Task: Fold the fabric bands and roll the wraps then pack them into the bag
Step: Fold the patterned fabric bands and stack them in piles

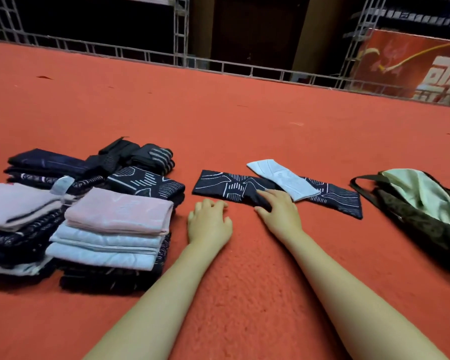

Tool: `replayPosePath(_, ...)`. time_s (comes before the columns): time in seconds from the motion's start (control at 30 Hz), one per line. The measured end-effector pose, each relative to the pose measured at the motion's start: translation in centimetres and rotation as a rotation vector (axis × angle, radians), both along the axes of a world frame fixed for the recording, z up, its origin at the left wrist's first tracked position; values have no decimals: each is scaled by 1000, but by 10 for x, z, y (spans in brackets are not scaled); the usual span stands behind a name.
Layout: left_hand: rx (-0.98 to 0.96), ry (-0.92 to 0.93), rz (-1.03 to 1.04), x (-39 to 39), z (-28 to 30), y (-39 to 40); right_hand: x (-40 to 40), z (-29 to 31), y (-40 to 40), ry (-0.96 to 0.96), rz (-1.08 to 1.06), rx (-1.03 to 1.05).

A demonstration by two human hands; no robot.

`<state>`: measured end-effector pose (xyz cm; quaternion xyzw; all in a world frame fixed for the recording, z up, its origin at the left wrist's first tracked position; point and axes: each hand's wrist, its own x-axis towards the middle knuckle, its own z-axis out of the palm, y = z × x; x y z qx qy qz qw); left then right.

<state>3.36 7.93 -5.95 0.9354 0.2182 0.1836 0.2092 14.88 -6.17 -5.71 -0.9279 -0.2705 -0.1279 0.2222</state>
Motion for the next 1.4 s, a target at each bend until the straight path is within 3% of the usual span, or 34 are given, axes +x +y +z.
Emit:
replayPosePath(0.1,-13,-5,-15,1,0,3,13,2,10,-63,17,35)
replayPosePath(0.2,-31,-91,-35,-2,2,3,7,9,9,-70,32,222)
replayPosePath(0.4,-35,-280,-116,-6,10,4,-51,24,-26,-23,206,470)
replayPosePath(0.57,-22,-227,-325,-12,14,-2,-81,37,-67,106,105,891)
replayPosePath(0.73,-320,-348,-461,-17,20,-5,-75,23,-87,223,-15,1023)
replayPosePath(1.0,-810,-725,-360,-30,44,-20,-71,39,-95,308,-13,1266)
replayPosePath(1.07,-868,-739,-344,-30,44,-22,-71,40,-95,331,15,1266)
replayPosePath(1.23,-1024,-711,-243,-25,37,-19,-62,24,-91,429,128,1043)
replayPosePath(1.33,-961,-656,-140,-20,32,-12,-56,18,-89,386,83,909)
replayPosePath(1.4,-838,-572,-96,-16,27,-8,-55,19,-88,389,54,945)
